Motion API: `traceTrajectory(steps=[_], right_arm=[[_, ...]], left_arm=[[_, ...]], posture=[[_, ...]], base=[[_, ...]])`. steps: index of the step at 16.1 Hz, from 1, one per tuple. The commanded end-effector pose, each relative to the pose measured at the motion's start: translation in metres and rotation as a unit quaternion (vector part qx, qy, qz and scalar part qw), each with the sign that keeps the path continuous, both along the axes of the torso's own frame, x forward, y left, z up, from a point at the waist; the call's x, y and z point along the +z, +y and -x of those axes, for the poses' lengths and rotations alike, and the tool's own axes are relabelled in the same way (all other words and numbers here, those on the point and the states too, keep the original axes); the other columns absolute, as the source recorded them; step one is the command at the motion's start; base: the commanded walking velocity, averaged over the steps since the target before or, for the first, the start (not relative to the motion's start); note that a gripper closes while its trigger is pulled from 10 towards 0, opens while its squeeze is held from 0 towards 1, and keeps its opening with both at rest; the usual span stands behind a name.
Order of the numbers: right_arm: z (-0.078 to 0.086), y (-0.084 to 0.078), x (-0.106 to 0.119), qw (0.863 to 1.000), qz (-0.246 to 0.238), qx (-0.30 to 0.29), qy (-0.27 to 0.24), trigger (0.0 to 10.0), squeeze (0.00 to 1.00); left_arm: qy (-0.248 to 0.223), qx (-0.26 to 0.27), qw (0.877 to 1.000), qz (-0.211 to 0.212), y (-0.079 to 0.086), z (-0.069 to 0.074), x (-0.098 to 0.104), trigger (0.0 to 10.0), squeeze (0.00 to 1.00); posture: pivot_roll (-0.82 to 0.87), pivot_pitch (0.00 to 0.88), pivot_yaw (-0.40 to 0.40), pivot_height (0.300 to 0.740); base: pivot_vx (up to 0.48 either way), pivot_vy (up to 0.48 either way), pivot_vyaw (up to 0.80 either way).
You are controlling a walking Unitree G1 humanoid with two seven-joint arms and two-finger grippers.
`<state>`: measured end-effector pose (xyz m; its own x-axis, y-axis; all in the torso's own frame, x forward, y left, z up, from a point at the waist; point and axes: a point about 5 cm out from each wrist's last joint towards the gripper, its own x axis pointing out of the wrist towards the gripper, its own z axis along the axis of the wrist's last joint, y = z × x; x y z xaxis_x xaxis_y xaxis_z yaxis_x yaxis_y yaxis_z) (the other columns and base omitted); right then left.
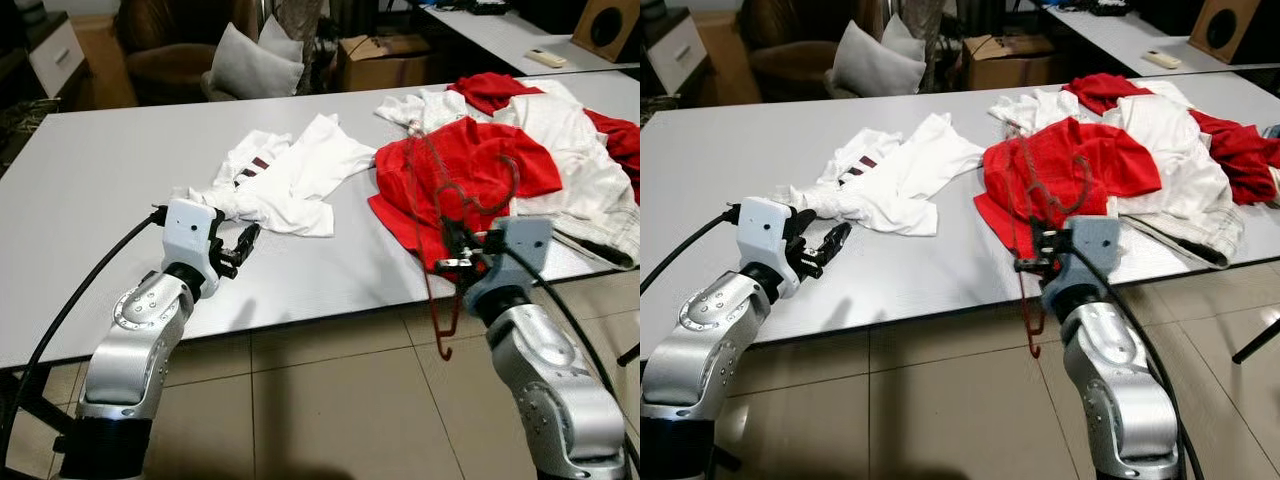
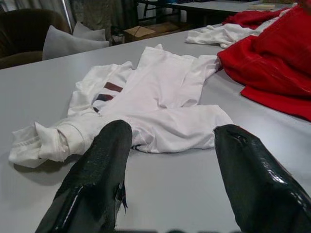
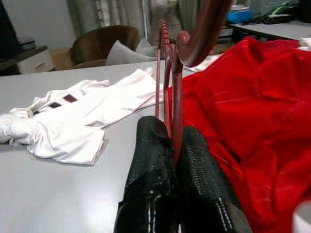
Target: Hang hanger
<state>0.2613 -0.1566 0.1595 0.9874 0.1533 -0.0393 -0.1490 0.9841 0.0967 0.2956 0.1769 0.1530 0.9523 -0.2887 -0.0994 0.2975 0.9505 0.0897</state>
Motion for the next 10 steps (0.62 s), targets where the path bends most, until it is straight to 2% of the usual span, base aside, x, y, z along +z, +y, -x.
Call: traceTrajectory(steps=[1,10], right_arm=[[-0.0001,-0.0006,0.0021,1.0,0.002,0.002,-0.009,10.0,0.0],[0.0003,-0.0043,0.0026,1.0,0.001,-0.008,-0.019,10.0,0.0]], left_arm=[[-0.001,0.006,1.0,0.003,0.0036,0.001,-0.0011,10.0,0.0],[-0.004,-0.005,1.0,0.009,-0.0025,-0.0011,-0.0013,10.0,0.0]], posture=[[-0.02,0.0,0.023,0.74],[-0.03,0.0,0.034,0.74]], base=[[0.304,0.0,0.0],[0.307,0.0,0.0]])
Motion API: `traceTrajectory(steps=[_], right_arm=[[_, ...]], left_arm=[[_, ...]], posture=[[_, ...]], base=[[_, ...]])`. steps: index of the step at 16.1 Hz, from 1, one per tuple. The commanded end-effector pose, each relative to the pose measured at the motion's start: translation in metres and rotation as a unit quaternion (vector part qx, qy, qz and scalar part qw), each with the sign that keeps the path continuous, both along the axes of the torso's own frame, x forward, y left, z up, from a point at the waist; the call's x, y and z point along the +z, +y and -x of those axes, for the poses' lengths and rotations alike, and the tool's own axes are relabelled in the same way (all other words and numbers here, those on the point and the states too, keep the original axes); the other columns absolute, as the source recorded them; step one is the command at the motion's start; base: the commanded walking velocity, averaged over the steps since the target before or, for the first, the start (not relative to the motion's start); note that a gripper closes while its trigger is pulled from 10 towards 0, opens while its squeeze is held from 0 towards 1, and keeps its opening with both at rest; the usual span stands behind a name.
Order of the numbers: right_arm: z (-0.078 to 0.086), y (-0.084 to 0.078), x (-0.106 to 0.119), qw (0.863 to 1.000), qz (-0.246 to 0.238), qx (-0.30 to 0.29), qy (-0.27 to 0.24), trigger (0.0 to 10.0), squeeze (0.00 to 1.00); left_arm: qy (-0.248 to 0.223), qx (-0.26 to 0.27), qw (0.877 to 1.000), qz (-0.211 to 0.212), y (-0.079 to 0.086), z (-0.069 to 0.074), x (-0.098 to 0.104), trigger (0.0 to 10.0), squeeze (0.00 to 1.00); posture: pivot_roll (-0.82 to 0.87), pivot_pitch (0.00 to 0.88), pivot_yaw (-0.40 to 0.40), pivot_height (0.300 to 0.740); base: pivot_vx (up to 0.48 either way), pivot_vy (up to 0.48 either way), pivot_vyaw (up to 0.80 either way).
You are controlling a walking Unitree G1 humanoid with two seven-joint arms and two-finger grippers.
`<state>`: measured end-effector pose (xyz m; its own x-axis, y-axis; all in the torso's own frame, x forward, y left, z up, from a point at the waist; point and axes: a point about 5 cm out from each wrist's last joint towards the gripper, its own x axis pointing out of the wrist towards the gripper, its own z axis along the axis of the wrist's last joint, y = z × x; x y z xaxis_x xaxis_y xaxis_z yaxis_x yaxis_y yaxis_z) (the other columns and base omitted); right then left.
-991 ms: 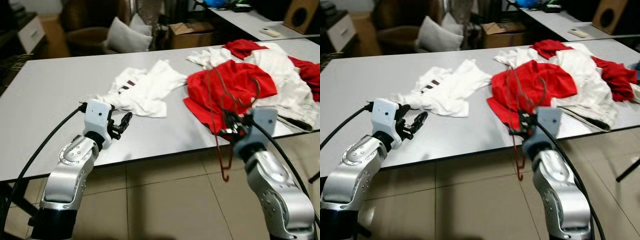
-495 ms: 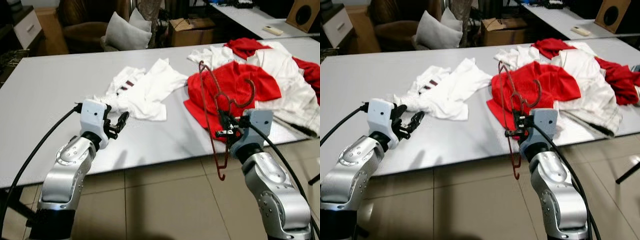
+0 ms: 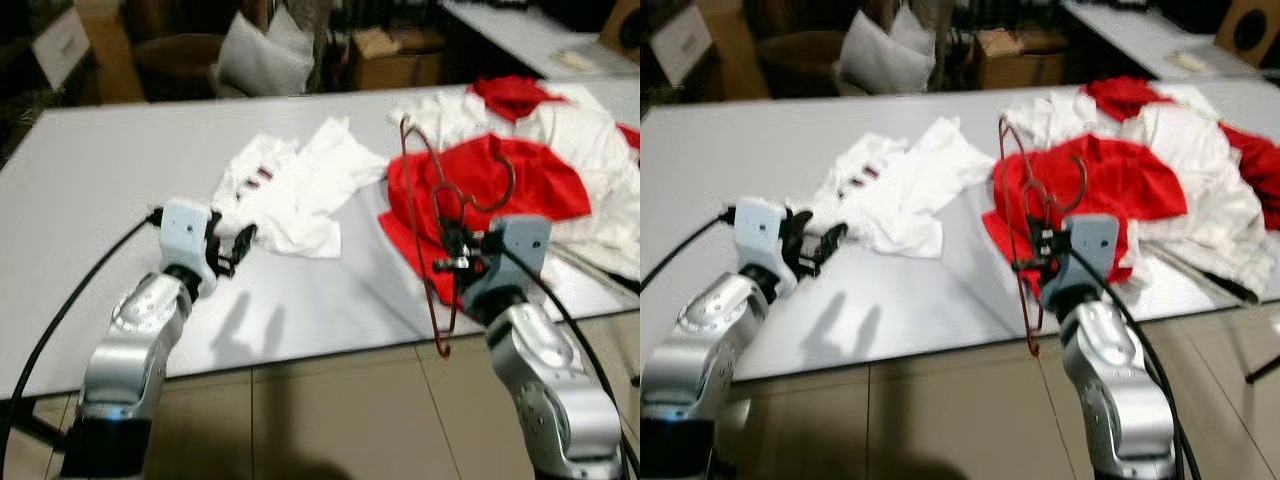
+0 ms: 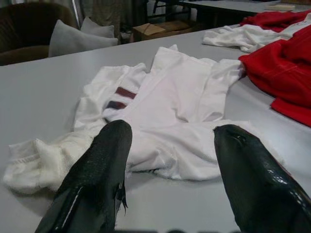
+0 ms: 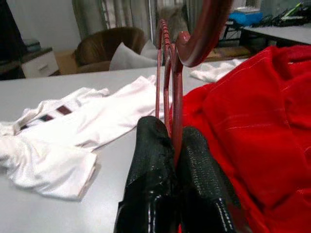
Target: Hang hanger
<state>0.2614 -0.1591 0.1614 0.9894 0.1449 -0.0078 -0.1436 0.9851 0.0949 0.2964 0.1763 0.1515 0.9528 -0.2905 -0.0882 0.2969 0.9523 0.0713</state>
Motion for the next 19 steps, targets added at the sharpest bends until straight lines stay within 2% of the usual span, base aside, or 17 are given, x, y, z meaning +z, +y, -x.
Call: traceTrajectory(steps=[1,17,19], right_arm=[[0.0004,-0.0014,0.0004,1.0,0.002,-0.004,-0.003,10.0,0.0],[0.0002,-0.0034,0.0015,1.0,0.018,0.005,-0.003,10.0,0.0],[-0.0004,-0.002,-0.0019,1.0,0.018,0.009,0.008,10.0,0.0]], left_arm=[[-0.002,-0.007,1.0,-0.002,-0.0022,-0.0006,0.0007,10.0,0.0],[-0.01,-0.015,1.0,0.004,-0.0077,-0.0025,0.002,10.0,0.0],[-0.018,-0.014,1.0,0.005,-0.0083,-0.0016,0.0021,10.0,0.0]], posture=[[-0.03,0.0,0.036,0.74],[-0.03,0.0,0.03,0.74],[-0.03,0.0,0.025,0.74]], base=[[0.307,0.0,0.0],[0.307,0.0,0.0],[0.0,0.0,0.0]])
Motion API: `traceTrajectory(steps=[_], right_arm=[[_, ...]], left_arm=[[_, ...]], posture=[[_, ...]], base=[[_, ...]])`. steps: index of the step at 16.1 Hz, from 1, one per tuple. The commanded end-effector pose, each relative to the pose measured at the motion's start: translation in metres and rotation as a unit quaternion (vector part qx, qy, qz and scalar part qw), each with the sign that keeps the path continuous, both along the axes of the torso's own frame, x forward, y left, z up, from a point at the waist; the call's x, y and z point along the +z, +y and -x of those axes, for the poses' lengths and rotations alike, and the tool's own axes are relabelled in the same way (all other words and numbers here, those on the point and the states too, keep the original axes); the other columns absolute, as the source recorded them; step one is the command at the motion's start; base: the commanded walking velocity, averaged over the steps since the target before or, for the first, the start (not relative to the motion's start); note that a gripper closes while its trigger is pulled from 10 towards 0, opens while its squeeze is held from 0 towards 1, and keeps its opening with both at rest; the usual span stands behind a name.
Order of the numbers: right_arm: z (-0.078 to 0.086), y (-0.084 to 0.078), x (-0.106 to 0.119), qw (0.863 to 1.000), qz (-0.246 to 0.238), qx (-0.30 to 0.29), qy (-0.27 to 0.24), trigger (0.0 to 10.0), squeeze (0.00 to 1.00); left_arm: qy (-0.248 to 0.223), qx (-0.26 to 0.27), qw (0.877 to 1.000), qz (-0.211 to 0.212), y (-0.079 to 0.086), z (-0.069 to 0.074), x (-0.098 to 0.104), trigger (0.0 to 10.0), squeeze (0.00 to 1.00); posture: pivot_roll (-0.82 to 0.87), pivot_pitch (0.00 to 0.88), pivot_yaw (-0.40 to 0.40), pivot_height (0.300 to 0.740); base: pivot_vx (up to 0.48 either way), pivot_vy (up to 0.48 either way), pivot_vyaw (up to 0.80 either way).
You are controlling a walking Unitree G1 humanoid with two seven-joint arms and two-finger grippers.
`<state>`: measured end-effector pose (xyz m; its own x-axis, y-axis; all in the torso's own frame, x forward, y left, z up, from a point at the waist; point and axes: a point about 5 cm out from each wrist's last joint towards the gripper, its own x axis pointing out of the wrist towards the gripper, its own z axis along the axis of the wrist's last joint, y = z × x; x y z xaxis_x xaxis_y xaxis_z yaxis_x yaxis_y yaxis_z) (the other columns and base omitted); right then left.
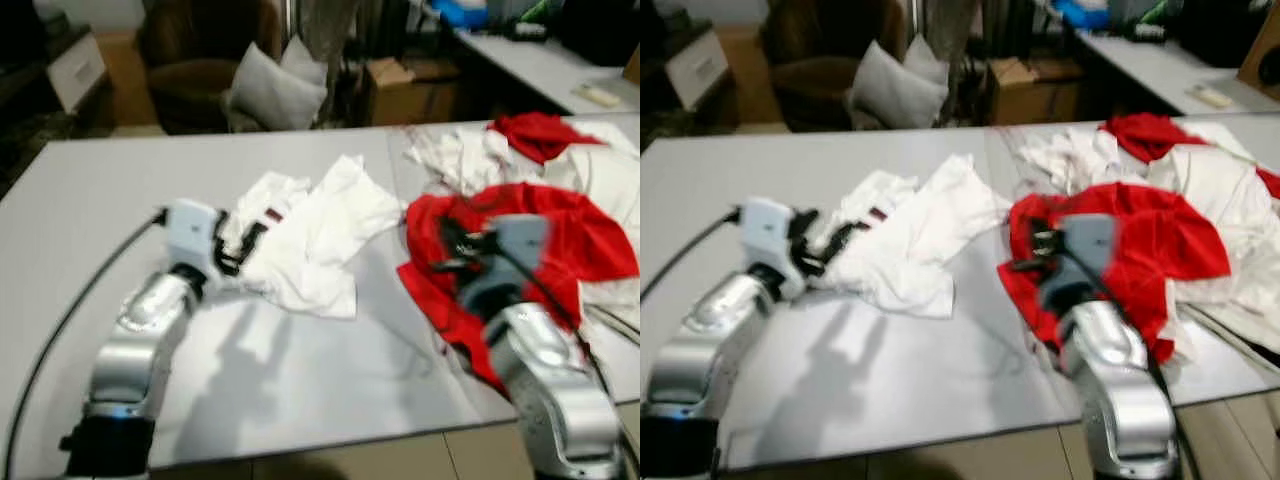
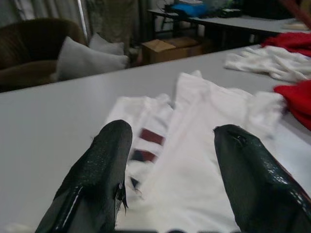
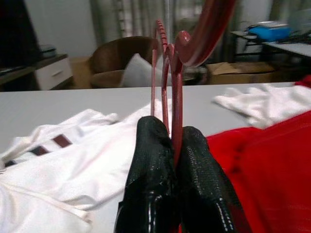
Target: Hang hanger
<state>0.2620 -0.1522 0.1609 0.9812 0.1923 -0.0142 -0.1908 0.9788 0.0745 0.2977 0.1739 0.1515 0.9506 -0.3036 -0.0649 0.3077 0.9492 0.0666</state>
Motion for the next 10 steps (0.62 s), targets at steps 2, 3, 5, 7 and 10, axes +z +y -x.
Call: traceTrajectory(steps=[2,3,5,7,10], right_arm=[[0.0004,-0.0093,-0.0024,1.0,0.006,-0.016,0.009,10.0,0.0],[0.0007,-0.0096,-0.0026,1.0,0.005,-0.016,0.01,10.0,0.0],[0.0014,-0.0116,-0.0028,1.0,0.008,-0.019,0.01,10.0,0.0],[0.0011,-0.0116,-0.0029,1.0,0.009,-0.02,0.009,10.0,0.0],[0.001,-0.0119,-0.0029,1.0,0.008,-0.023,0.008,10.0,0.0]], left_arm=[[-0.009,-0.01,1.0,0.0,-0.0044,0.0005,0.002,10.0,0.0],[-0.009,-0.01,1.0,-0.001,-0.004,0.0006,0.0019,10.0,0.0],[-0.009,-0.01,1.0,-0.002,-0.0032,-0.0004,0.0022,10.0,0.0],[-0.009,-0.011,1.0,-0.003,-0.0026,-0.0002,0.0017,10.0,0.0],[-0.007,-0.016,1.0,-0.017,-0.0024,0.0006,0.0001,10.0,0.0]], posture=[[-0.04,0.0,0.029,0.74],[-0.04,0.0,0.029,0.74],[-0.04,0.0,0.032,0.74],[-0.04,0.0,0.034,0.74],[-0.04,0.0,0.035,0.74]], base=[[0.0,0.208,-0.77],[0.0,0.416,-0.8],[0.0,0.48,-0.8],[0.0,0.48,-0.8],[0.0,0.32,-0.53]])
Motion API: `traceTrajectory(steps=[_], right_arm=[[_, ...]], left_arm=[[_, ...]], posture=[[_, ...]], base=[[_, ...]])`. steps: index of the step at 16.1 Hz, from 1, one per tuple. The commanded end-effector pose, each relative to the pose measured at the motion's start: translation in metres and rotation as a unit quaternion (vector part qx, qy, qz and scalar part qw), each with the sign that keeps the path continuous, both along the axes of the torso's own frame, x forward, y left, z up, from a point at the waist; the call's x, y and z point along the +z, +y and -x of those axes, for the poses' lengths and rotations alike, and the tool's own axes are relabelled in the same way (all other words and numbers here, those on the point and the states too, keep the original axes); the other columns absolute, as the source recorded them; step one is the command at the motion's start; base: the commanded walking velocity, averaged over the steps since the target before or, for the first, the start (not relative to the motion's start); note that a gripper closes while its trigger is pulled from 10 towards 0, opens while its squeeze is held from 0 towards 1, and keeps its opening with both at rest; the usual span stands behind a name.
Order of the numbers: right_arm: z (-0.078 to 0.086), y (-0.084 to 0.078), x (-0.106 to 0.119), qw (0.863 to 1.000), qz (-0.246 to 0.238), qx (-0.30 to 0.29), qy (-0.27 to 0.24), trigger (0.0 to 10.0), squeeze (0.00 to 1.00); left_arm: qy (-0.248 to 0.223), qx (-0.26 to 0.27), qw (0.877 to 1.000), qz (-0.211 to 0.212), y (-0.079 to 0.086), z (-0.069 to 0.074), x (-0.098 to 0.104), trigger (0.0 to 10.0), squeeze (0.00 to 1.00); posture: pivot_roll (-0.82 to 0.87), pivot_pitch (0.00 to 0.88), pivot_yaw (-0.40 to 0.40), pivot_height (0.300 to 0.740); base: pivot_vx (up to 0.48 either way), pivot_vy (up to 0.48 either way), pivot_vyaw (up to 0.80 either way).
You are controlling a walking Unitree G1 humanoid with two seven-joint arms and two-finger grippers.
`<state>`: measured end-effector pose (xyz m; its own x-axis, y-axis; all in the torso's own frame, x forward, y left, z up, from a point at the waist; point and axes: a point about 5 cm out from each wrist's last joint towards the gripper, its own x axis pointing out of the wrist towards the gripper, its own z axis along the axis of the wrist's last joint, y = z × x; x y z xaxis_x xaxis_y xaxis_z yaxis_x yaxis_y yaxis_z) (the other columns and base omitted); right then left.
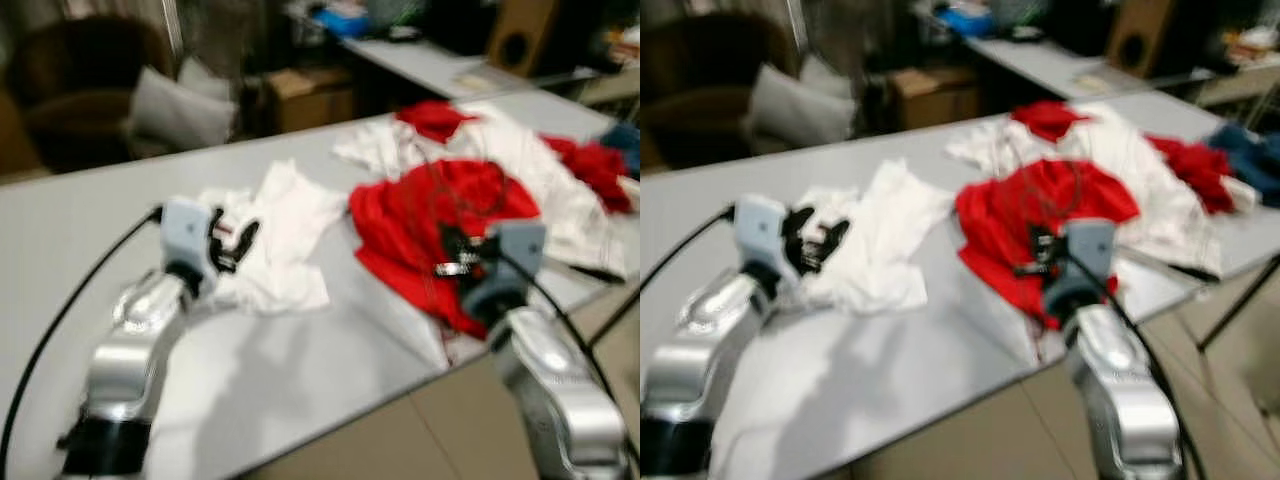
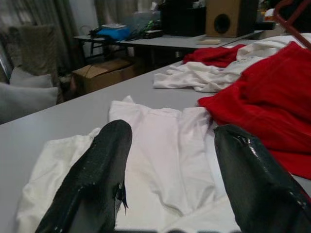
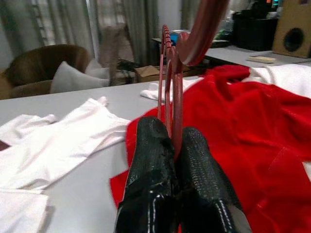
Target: Hang hanger
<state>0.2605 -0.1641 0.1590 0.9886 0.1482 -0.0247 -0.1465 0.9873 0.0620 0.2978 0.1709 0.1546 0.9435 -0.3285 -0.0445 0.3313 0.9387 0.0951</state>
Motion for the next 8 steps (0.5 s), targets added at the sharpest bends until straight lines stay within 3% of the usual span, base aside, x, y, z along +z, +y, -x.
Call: traceTrajectory(steps=[1,3,5,6,7,8], right_arm=[[0.0,-0.001,-0.001,1.0,0.001,-0.003,0.001,10.0,0.0],[0.001,-0.004,0.0,1.0,0.006,-0.002,-0.001,10.0,0.0],[0.003,-0.009,-0.001,1.0,0.016,0.009,0.004,10.0,0.0],[0.004,-0.011,-0.002,1.0,0.02,0.014,0.009,10.0,0.0],[0.007,-0.013,-0.005,0.999,0.03,0.026,0.019,10.0,0.0],[0.011,-0.014,-0.01,0.997,0.042,0.047,0.039,10.0,0.0]], left_arm=[[0.011,0.005,1.0,-0.024,0.001,0.001,-0.005,10.0,0.0],[0.015,0.023,1.0,-0.013,0.005,0.0,-0.006,10.0,0.0],[0.032,0.042,0.998,-0.022,0.014,-0.001,-0.01,10.0,0.03],[0.036,0.053,0.998,-0.028,0.018,-0.001,-0.011,10.0,0.79],[0.048,0.07,0.996,-0.036,0.026,-0.001,-0.014,10.0,1.0],[0.069,0.091,0.992,-0.059,0.035,-0.002,-0.019,10.0,1.0]], posture=[[-0.04,0.0,0.035,0.74],[-0.04,0.0,0.035,0.74],[-0.03,0.0,0.037,0.74],[-0.03,0.0,0.037,0.74],[-0.04,0.0,0.041,0.74],[-0.04,0.0,0.044,0.74]], base=[[0.0,-0.48,0.0],[0.0,-0.367,0.0],[0.0,0.0,0.0],[0.0,0.0,0.0],[0.0,0.0,0.0],[0.0,0.0,0.0]])
